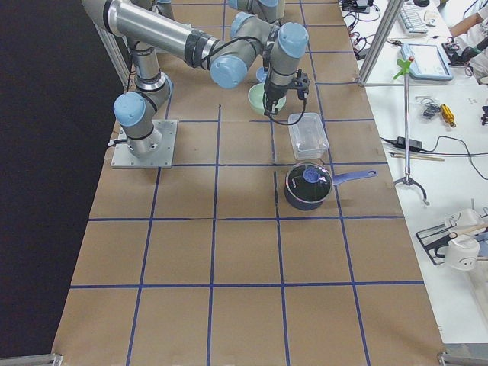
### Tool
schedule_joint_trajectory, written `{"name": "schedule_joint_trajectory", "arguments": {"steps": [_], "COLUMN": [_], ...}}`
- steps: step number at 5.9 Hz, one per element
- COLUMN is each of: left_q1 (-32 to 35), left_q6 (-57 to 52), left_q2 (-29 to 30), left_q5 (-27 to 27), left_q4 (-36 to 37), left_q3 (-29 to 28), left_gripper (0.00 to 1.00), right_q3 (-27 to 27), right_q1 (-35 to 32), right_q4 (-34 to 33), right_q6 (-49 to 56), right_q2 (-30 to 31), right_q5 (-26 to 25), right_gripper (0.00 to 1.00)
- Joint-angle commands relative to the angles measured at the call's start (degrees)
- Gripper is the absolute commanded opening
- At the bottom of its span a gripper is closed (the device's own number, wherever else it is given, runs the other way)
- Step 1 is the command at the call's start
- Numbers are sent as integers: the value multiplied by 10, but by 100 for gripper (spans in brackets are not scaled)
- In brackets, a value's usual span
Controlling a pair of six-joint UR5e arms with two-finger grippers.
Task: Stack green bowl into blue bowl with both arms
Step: 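Carry the blue bowl to center with the left while the right lifts the green bowl, then open and withdraw the left gripper while the right carries the green bowl over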
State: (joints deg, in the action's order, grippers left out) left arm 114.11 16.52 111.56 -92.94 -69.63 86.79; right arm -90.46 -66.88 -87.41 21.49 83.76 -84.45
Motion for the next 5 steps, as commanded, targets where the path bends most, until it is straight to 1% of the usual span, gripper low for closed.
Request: {"name": "schedule_joint_trajectory", "arguments": {"steps": [1, 2, 3, 4, 5], "left_q1": [-78, -135, -182, -202, -208], "left_q6": [-88, -149, -174, -176, -171], "left_q2": [-120, -179, -206, -218, -222], "left_q5": [4, 19, 20, 26, 26], "left_q4": [-175, -259, -290, -285, -283], "left_q3": [-1, -2, -1, 12, 20], "left_gripper": [99, 99, 99, 99, 99], "right_q3": [-1, -2, -2, -2, -2], "right_q1": [-69, -118, -185, -245, -300], "right_q4": [-10, -49, -81, -118, -159], "right_q6": [-91, -156, -243, -324, -402], "right_q2": [-12, -26, -42, -56, -74], "right_q5": [12, 12, 12, 13, 16], "right_gripper": [5, 5, 5, 5, 5]}}
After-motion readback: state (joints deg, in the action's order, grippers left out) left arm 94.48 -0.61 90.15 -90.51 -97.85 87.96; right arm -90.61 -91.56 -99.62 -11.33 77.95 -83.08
